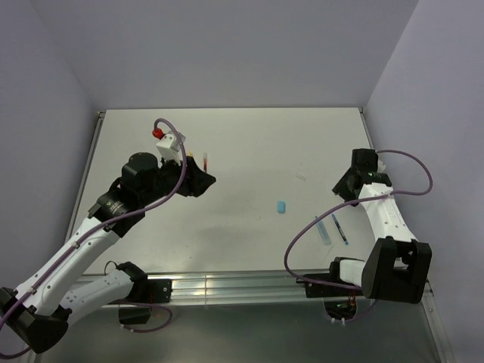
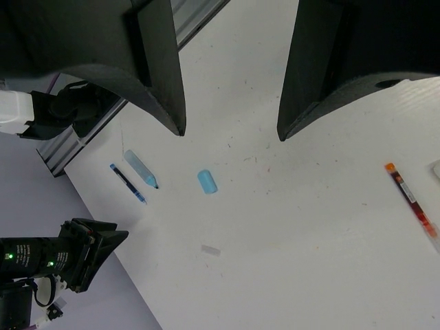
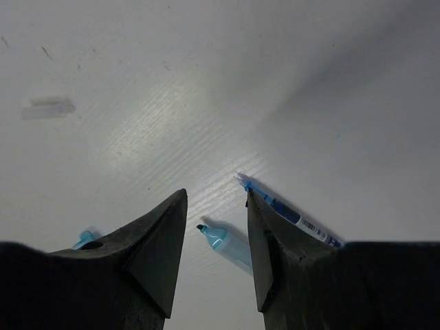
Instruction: Insert the pens into the pen caps
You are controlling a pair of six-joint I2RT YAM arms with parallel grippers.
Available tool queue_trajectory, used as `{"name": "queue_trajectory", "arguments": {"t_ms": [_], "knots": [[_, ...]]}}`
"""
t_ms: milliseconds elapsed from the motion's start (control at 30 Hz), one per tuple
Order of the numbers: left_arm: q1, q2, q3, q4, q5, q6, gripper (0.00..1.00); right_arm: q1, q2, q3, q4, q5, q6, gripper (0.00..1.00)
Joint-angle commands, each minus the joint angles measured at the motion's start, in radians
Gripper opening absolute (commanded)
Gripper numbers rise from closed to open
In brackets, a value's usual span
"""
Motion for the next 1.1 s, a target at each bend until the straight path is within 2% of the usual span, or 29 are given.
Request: {"name": "queue_trajectory", "arguments": {"t_ms": [0, 433, 600, 1067], "knots": [[0.012, 0.012, -0.002, 0.040, 0.049, -0.015, 0.60, -0.004, 0.001, -0.039, -0.029, 0.038, -0.012, 0.48], [0.015, 0.029, -0.010, 0.048, 0.067, -0.021, 0.60, 0.001, 0.146, -0.041, -0.068, 0.049, 0.005, 0.47], [0.016, 0.025, -0.009, 0.043, 0.057, -0.016, 0.61, 0.045, 0.237, -0.018, -0.092, 0.081, 0.012, 0.47], [0.023, 0.026, -0.012, 0.049, 0.080, -0.018, 0.61, 0.050, 0.286, -0.002, -0.097, 0.118, -0.002, 0.47]]}}
